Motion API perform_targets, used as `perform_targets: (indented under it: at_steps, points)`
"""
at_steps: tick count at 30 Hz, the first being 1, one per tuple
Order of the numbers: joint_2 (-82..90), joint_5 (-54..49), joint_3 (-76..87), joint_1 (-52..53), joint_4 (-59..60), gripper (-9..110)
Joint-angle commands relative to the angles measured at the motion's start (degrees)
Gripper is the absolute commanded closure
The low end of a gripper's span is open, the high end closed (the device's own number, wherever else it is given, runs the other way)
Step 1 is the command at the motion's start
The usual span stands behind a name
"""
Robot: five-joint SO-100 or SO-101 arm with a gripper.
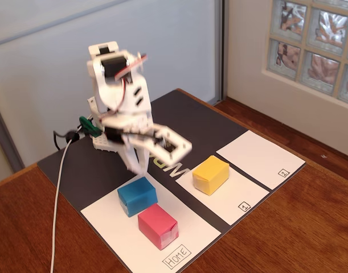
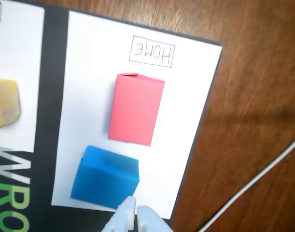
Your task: Move box red to zone 2
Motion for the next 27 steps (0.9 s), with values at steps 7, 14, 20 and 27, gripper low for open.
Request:
perform_targets:
  at_steps: [7,14,20,27]
  points:
    - [-6.2,-0.9,-2.5,0.9,-6.4,92]
    - [-8.5,0.5,-2.4,0.0,-8.3,80]
    - [-9.7,2.4,-1.8,-1.4,-8.7,64]
    - [-2.3,5.0,14.5,-3.5,-18.5,63]
